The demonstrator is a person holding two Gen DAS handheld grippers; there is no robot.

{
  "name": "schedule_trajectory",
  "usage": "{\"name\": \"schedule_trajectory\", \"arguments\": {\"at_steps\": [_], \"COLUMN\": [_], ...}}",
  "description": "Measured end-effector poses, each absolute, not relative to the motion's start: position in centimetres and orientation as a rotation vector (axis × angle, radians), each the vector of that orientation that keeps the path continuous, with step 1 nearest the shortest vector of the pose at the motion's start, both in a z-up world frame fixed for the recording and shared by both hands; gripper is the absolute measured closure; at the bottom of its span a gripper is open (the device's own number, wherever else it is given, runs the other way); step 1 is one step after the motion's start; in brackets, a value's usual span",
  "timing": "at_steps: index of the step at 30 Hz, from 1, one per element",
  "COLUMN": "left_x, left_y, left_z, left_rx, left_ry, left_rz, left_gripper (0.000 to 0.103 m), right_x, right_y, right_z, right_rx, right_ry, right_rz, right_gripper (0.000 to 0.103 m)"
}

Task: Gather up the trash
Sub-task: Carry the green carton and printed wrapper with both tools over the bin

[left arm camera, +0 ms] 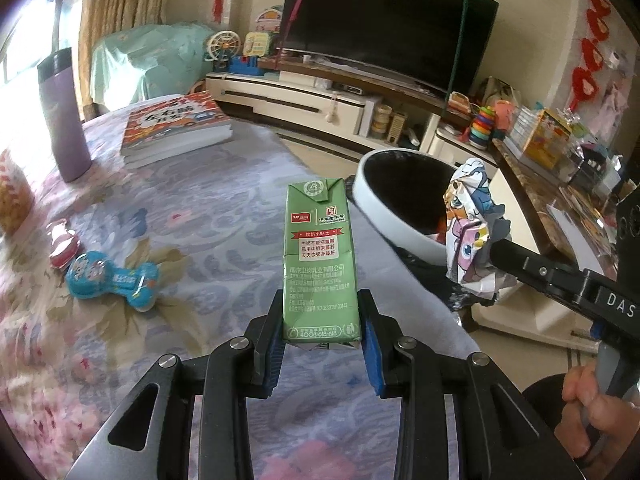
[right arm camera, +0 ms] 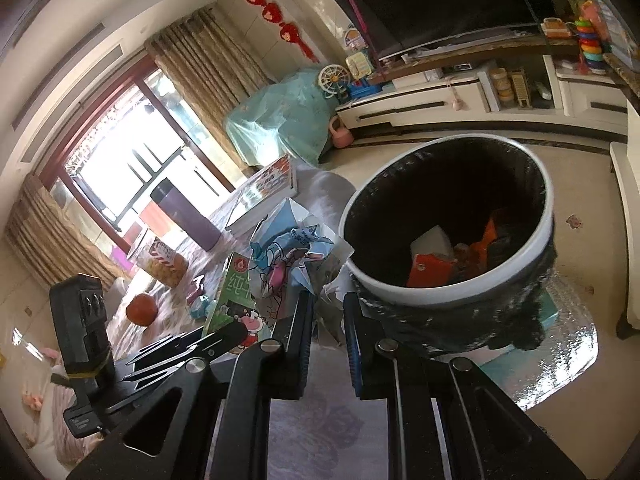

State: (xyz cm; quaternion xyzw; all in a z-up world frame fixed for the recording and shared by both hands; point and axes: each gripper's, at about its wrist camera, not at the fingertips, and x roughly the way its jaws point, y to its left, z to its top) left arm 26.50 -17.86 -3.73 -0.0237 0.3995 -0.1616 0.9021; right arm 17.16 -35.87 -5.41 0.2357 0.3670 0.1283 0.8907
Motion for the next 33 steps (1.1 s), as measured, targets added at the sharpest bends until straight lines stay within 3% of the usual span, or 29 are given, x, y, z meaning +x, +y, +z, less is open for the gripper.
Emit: {"name": "schedule_trajectory", "arguments": {"at_steps": [33], "left_x": [29.8], "left_y": [-23.9], "left_z": [-2.2], "left_rx": [0.032], "left_ry": [0.815], "left_rz": [-0.422], "left_gripper": [0.071], "right_x": [17.9], "right_y": [-41.2], "right_z": [-4.8], "right_rx": [0.497], "right_ry": [0.719], "right_rz": [0.155], "right_gripper": [0.087]}}
